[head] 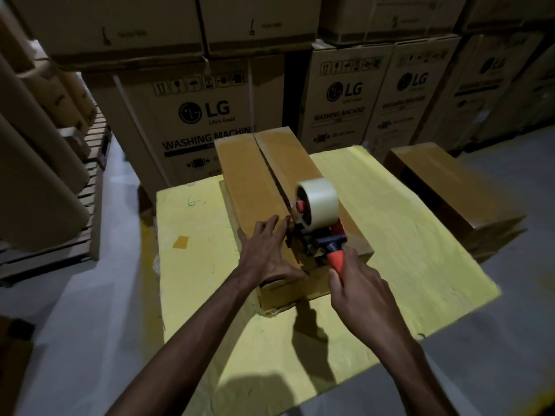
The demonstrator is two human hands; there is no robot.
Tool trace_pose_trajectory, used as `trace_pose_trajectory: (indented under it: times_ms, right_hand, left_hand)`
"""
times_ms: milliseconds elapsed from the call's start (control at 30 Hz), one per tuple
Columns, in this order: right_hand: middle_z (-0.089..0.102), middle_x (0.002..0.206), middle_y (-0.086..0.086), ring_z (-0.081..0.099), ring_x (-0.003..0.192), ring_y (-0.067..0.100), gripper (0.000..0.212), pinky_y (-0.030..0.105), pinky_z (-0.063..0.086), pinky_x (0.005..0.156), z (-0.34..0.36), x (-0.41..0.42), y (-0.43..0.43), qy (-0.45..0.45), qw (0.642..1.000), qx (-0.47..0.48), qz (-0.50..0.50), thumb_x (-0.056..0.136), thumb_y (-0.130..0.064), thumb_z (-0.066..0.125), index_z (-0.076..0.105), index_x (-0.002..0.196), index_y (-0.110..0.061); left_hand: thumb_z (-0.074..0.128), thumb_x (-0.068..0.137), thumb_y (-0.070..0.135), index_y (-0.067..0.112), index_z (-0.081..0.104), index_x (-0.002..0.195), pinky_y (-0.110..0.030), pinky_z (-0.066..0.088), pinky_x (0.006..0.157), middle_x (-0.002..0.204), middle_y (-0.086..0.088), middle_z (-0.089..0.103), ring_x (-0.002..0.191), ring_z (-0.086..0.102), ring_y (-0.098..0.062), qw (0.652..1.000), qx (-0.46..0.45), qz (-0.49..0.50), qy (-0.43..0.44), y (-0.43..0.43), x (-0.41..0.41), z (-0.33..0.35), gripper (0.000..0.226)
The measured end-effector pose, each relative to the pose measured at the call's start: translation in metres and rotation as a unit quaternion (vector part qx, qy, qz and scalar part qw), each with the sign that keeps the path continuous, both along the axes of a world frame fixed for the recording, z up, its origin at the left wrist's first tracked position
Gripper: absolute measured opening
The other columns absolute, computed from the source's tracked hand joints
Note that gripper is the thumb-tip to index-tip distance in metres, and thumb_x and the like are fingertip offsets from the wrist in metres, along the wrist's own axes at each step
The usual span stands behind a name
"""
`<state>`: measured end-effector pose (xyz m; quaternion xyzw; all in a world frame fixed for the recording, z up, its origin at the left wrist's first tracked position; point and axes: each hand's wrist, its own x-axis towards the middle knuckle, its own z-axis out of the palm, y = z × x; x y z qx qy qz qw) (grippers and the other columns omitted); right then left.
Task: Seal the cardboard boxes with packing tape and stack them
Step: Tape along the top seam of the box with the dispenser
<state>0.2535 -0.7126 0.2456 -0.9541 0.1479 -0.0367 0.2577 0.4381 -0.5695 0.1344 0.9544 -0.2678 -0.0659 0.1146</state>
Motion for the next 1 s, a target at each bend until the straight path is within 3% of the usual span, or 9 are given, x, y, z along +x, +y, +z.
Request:
trace_pose_trajectory:
  times_ms: [133, 333, 500, 567, 667, 800, 1000]
  right_hand:
    - [0.055, 0.126, -0.004, 0.048, 0.091, 0.013, 0.039, 0.029, 0.036, 0.077, -0.002, -0.013, -0.005, 0.016, 0.999, -0.024, 0.013, 0.108, -0.037, 0.04, 0.027, 0.144, -0.027]
    - [0.057, 0.135, 0.002, 0.059, 0.111, 0.02, 0.05, 0.029, 0.037, 0.08, -0.018, -0.007, 0.0, 0.041, 0.999, 0.011, 0.019, 0.108, -0.036, 0.039, 0.024, 0.153, -0.023]
    - [0.055, 0.125, 0.004, 0.047, 0.09, 0.018, 0.037, 0.031, 0.037, 0.075, -0.004, 0.007, -0.004, 0.07, 0.996, 0.035, 0.029, 0.109, -0.035, 0.039, 0.033, 0.141, -0.019]
    - [0.055, 0.123, 0.005, 0.047, 0.088, 0.018, 0.033, 0.032, 0.037, 0.075, 0.001, 0.015, -0.005, 0.084, 0.996, 0.025, 0.036, 0.109, -0.033, 0.04, 0.035, 0.137, -0.018]
    - [0.058, 0.119, 0.006, 0.049, 0.089, 0.021, 0.029, 0.033, 0.038, 0.074, 0.004, 0.022, -0.003, 0.088, 0.995, 0.006, 0.042, 0.108, -0.032, 0.041, 0.037, 0.132, -0.017]
    - [0.049, 0.105, 0.001, 0.047, 0.084, 0.02, 0.029, 0.033, 0.036, 0.071, 0.005, 0.022, -0.003, 0.097, 0.995, 0.02, 0.027, 0.108, -0.032, 0.041, 0.036, 0.133, -0.017]
    - [0.055, 0.112, 0.005, 0.05, 0.086, 0.021, 0.045, 0.033, 0.04, 0.072, -0.003, 0.015, 0.008, 0.099, 0.995, 0.028, 0.009, 0.109, -0.034, 0.039, 0.027, 0.148, -0.017]
  left_hand:
    - [0.062, 0.045, 0.101, 0.032, -0.012, 0.163, -0.081, 0.016, 0.112, 0.174, 0.003, -0.004, 0.152, 0.018, -0.032, 1.0, 0.007, 0.006, 0.0, 0.0, -0.005, -0.011, 0.155]
    - [0.058, 0.044, 0.103, 0.032, -0.014, 0.163, -0.084, 0.008, 0.111, 0.173, 0.007, -0.016, 0.148, 0.022, -0.032, 1.0, -0.008, -0.017, -0.022, 0.001, 0.001, -0.007, 0.157]
    - [0.064, 0.061, 0.095, 0.032, -0.018, 0.163, -0.075, -0.013, 0.116, 0.172, 0.003, -0.017, 0.157, -0.023, -0.023, 0.984, 0.052, -0.172, -0.02, -0.004, 0.024, 0.005, 0.145]
    - [0.067, 0.065, 0.091, 0.037, -0.011, 0.163, -0.065, -0.023, 0.118, 0.173, 0.004, -0.008, 0.157, -0.017, -0.015, 0.974, 0.057, -0.217, 0.008, -0.008, 0.033, 0.008, 0.137]
    - [0.069, 0.069, 0.087, 0.037, -0.001, 0.165, -0.055, -0.022, 0.121, 0.174, 0.001, 0.004, 0.159, -0.001, -0.016, 0.97, 0.061, -0.233, 0.028, -0.01, 0.04, 0.009, 0.129]
    - [0.066, 0.068, 0.089, 0.036, 0.005, 0.165, -0.059, -0.009, 0.126, 0.173, 0.0, 0.013, 0.158, 0.01, -0.018, 0.971, 0.049, -0.236, 0.008, -0.011, 0.048, 0.007, 0.126]
    - [0.06, 0.062, 0.092, 0.032, 0.006, 0.164, -0.062, 0.001, 0.126, 0.172, -0.003, 0.015, 0.157, 0.016, -0.018, 0.97, 0.059, -0.233, -0.029, -0.005, 0.056, 0.005, 0.13]
